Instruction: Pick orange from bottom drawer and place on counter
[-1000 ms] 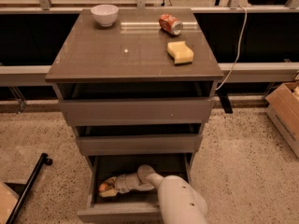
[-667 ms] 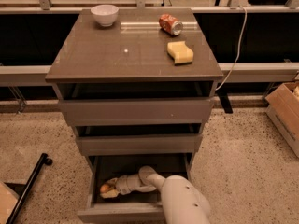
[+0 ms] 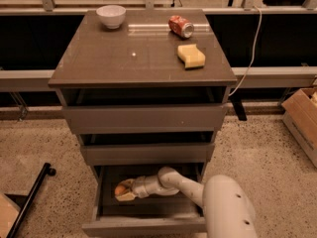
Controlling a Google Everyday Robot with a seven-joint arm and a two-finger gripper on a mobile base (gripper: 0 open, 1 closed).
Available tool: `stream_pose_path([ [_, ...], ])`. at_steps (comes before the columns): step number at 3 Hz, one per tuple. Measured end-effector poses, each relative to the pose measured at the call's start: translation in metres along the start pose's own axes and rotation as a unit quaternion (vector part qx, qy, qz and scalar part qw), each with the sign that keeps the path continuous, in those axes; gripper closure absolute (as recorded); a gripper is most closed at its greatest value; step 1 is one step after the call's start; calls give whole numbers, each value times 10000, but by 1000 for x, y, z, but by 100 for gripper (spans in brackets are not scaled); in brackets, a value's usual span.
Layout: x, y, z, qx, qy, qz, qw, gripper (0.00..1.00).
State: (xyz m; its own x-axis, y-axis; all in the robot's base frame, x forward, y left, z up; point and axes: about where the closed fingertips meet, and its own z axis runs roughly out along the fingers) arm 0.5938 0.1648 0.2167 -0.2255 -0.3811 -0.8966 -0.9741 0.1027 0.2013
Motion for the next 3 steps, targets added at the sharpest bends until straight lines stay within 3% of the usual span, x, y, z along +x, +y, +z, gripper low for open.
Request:
stream_pose_path([
  [1, -31, 43, -57, -353, -55, -211, 9991, 100],
  [2, -52, 77, -99, -735, -305, -396, 9960, 100],
  [3, -93, 111, -184, -581, -170, -621, 9962, 100],
])
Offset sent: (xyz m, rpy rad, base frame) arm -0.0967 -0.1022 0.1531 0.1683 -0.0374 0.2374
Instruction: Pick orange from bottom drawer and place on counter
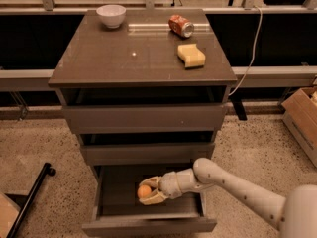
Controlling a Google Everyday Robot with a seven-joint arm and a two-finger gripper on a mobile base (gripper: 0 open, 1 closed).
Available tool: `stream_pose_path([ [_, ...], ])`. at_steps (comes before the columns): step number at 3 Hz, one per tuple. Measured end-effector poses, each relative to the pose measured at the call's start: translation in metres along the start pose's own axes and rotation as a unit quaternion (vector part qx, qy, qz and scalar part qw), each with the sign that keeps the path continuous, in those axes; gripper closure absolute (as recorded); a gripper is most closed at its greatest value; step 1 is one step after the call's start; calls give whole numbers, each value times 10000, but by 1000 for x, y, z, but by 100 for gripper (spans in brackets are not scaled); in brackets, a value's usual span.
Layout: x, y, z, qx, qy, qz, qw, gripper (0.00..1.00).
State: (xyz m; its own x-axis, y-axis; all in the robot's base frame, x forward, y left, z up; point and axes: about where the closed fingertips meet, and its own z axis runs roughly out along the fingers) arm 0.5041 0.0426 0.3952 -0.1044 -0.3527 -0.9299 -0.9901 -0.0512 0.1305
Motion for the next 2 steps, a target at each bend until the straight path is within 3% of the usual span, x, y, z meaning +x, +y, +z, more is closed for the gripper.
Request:
stream_pose_path([
  [1, -44, 15, -53, 186, 371, -255, 9988, 100],
  [2, -78, 29, -85, 214, 1109, -296, 9932, 100],
])
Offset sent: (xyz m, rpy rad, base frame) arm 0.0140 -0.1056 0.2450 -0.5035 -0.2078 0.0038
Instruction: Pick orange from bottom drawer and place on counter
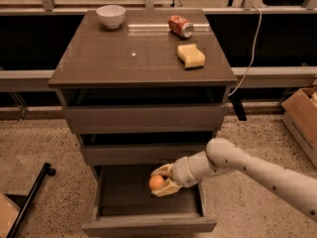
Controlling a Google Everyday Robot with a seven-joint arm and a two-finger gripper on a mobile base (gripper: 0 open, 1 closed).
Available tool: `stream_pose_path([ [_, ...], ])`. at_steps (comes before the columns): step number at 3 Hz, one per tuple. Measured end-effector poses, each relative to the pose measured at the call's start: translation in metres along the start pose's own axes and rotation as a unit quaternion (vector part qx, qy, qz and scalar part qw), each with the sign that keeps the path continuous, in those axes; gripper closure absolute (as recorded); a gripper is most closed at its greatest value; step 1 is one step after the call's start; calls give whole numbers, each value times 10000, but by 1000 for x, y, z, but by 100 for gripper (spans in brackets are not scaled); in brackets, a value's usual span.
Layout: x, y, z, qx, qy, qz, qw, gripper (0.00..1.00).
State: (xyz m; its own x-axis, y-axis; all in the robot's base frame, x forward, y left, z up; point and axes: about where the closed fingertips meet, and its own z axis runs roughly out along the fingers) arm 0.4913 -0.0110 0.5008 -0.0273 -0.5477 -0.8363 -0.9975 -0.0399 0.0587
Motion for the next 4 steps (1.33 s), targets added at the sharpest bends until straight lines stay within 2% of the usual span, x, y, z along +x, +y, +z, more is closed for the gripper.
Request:
stream_pose_path([
  [1, -45, -24, -62, 55, 1380, -38, 9904, 100],
  [2, -129, -59, -123, 250, 2614, -575, 9632, 100],
  [3, -126, -59, -122, 250, 2595, -555, 9638, 100],
  [4, -126, -54, -125, 208, 2771, -542, 9591, 100],
])
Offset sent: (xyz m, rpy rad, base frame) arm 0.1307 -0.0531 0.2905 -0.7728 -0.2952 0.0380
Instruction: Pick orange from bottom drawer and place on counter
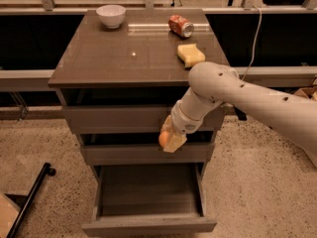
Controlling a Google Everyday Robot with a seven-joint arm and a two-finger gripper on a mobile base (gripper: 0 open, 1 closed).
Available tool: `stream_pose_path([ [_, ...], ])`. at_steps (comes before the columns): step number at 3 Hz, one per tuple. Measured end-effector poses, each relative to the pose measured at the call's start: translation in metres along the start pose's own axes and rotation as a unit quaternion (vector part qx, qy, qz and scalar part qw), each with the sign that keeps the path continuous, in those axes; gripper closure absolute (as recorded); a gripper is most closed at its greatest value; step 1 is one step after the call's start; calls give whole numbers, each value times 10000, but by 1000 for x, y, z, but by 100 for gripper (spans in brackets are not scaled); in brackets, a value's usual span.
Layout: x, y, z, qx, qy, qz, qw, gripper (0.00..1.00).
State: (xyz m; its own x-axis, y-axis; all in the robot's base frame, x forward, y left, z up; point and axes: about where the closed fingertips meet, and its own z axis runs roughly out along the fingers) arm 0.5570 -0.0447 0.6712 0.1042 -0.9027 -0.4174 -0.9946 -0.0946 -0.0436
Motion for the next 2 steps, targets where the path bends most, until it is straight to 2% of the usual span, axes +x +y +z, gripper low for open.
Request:
stream_pose_path([
  [1, 8, 13, -47, 419, 340, 170, 9984, 100],
  [2, 5, 17, -98, 897, 607, 200, 9939, 100],
])
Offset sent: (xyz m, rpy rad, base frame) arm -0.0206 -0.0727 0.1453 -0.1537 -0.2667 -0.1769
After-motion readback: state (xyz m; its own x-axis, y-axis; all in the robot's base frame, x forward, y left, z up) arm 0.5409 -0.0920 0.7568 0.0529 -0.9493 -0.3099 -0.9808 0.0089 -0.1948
